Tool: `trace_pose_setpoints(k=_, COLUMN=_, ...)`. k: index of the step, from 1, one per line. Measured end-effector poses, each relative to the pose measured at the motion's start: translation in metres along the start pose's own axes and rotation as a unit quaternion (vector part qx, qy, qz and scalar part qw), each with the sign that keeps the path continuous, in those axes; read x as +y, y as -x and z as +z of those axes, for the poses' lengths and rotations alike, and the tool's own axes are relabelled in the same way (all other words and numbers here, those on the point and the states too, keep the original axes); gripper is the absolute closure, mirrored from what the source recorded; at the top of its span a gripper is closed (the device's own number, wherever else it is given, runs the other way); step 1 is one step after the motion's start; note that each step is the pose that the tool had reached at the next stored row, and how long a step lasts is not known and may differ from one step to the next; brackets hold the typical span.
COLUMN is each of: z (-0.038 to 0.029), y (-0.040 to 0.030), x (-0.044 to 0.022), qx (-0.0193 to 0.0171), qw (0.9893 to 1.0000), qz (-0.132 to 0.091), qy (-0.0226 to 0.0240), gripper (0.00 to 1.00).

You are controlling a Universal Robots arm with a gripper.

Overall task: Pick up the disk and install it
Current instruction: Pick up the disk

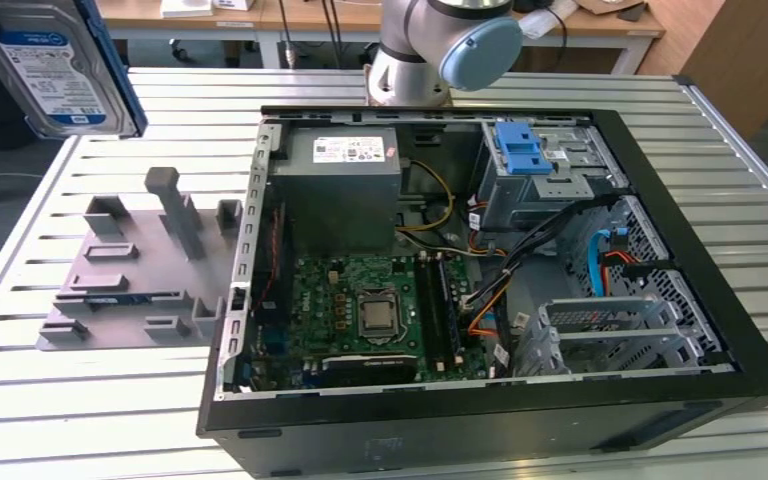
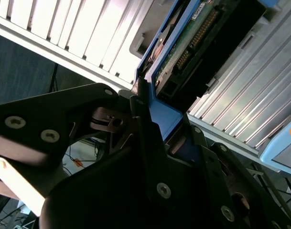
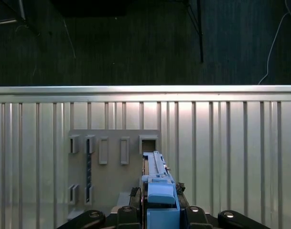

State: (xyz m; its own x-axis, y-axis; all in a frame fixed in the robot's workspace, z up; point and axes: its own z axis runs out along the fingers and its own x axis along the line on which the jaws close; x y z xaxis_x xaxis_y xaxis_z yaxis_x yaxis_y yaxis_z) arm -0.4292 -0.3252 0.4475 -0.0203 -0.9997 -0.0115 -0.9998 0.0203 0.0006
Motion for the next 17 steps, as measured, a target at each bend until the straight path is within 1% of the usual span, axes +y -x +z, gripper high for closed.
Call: trace_pose_setpoints(k=17, z=-0.0174, y=0.0002, x=0.0000, qx=-0.0001, qw=1.0000, qz=0.000, qy=0.0000, gripper=0.64)
